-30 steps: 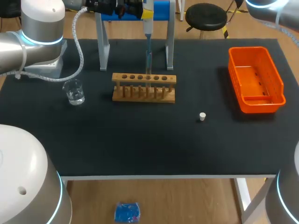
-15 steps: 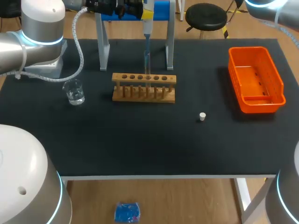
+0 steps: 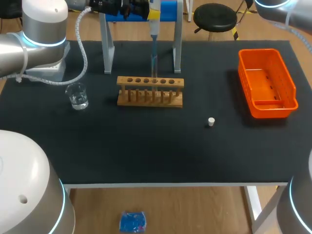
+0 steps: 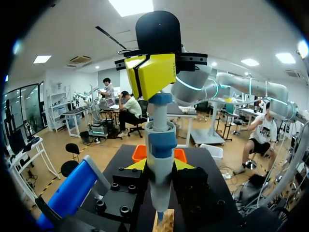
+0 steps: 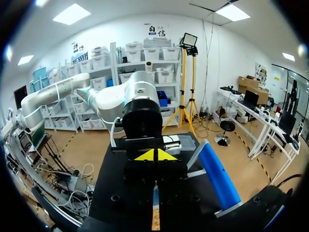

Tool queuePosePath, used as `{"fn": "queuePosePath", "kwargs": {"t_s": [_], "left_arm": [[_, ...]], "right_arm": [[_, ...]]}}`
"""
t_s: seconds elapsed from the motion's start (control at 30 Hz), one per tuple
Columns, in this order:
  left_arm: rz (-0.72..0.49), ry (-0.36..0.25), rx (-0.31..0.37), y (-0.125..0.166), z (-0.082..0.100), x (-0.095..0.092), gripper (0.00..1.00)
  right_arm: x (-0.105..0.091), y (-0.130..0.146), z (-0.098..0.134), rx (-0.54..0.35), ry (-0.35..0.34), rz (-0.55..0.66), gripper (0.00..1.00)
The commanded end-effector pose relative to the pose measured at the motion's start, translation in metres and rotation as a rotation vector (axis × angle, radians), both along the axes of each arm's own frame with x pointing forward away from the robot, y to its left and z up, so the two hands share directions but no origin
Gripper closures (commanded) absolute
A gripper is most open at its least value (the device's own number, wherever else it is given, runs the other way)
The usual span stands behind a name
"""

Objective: Invert the test tube, pick up the pipette, mount the tip to pipette, aspirate from beaker and dispense into the tube, eject the tip, return the pipette, and cap with the stopper.

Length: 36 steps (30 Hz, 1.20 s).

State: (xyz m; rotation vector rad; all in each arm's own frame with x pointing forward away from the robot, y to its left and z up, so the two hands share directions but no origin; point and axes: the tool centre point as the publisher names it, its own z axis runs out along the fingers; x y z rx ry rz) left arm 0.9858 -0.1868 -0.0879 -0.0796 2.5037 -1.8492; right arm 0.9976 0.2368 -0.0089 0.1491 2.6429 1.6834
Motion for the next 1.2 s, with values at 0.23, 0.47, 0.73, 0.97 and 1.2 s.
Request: {"fn": "queuePosePath", "kwargs": {"t_s": [0.23,0.47,0.73,0.97,1.2], "left_arm": [[0.003,-0.001,0.0,0.0,0.001,-0.001,1.0],[0.003,-0.001,0.0,0.0,0.001,-0.001,1.0],[0.003,-0.001,0.0,0.0,0.001,-0.001,1.0],[0.003,-0.001,0.0,0.0,0.001,-0.001,1.0],[0.003,-0.001,0.0,0.0,0.001,-0.001,1.0]], "right_arm": [[-0.007,-0.009,0.008,0.017,-0.015,-0.01,1.0],[-0.009,-0.015,0.008,0.028,-0.005,-0.019,1.0],[-0.009,-0.016,0.006,0.023,-0.001,-0.016,1.0],[-0.01,-0.015,0.004,0.013,0.003,-0.01,1.0],[-0.011,-0.013,0.001,0.007,0.002,-0.005,1.0]]}}
